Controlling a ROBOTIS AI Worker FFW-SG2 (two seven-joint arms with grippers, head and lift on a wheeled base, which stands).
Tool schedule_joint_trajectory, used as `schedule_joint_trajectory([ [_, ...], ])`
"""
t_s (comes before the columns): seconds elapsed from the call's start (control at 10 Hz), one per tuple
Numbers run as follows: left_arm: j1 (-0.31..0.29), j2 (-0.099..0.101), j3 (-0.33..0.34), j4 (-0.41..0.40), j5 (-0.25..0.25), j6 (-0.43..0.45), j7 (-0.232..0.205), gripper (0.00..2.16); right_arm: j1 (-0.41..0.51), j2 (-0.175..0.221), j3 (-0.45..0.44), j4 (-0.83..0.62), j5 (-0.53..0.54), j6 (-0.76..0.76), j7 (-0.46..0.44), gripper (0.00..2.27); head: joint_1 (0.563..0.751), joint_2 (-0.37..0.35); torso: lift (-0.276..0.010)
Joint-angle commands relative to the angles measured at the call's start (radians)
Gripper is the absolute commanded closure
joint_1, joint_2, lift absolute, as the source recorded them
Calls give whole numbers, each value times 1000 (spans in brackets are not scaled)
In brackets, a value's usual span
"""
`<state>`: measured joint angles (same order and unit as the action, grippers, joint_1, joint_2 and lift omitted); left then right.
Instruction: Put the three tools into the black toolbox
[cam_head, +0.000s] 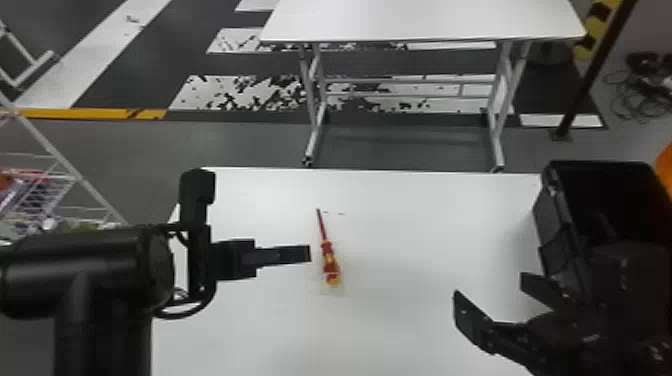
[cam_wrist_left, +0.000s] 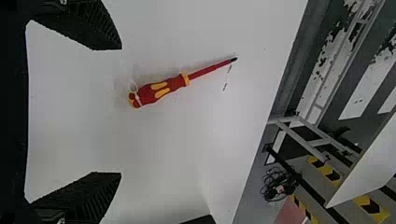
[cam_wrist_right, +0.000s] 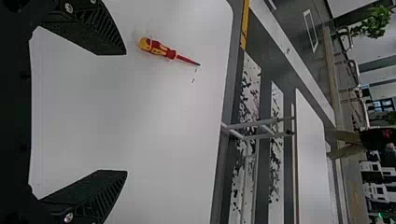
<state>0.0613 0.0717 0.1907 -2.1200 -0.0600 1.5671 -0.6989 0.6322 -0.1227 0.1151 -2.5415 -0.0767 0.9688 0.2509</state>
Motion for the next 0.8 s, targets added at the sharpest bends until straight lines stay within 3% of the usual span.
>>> schedule_joint_trajectory([
  [0.0,-64,6,-66,43,-57,4,41,33,11,-3,2,-2,0,-18,1,93,695,162,-51],
  [0.1,-103,2,-125,87,-107,4,64,33,15,-3,2,-2,0,-31,5,93,695,166,-51],
  [0.3,-175,-13,-188,187,-141,4,91,33,23,-5,0,-2,-2,-55,11,97,695,149,-51],
  [0.5,-230,-30,-244,262,-167,4,156,33,35,-6,-15,1,-14,-98,25,97,695,128,-51],
  [0.7,-271,-69,-238,337,-166,4,225,33,38,-8,-23,9,-14,-123,33,97,695,111,-51],
])
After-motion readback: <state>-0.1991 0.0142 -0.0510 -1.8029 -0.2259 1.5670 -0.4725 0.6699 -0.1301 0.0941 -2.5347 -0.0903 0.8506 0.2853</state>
